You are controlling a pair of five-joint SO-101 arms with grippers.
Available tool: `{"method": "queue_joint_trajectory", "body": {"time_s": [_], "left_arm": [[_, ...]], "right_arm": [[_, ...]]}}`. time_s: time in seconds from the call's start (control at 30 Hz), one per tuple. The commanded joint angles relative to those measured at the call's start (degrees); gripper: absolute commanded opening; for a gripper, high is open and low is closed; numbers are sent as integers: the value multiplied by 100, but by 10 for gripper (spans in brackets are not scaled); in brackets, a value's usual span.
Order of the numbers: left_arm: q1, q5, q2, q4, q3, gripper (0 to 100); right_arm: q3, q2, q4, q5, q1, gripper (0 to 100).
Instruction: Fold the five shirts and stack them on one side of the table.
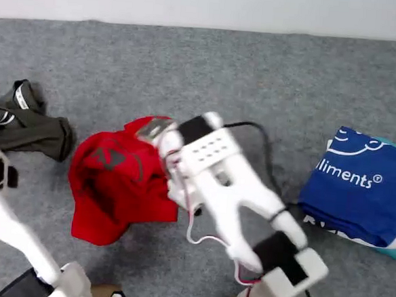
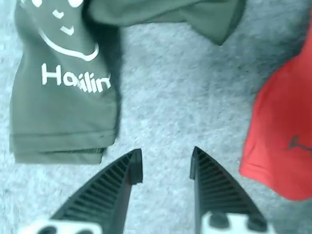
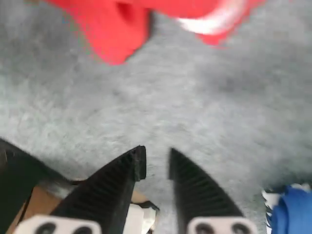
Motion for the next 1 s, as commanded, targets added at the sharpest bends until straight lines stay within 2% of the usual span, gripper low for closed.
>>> {"method": "queue_joint_trajectory", "body": {"time_s": [0.0,0.27,0.67,0.73,0.87,0.97], "left_arm": [[-299,-88,-26,62,-224,170],[-809,-97,-26,97,-286,170],[-905,-97,-26,105,-409,170],[-914,-97,-26,105,-409,170],[-914,-97,-26,105,-409,170],[-914,-97,-26,105,-409,170]], "right_arm": [[-598,356,180,-18,-514,173],[-2110,1859,180,-26,-1138,176],[-3895,4409,171,-26,-1182,171],[-3991,4699,198,-26,-1174,142],[-4000,4892,215,-18,-1130,2],[-4009,4760,233,0,-998,8]]}}
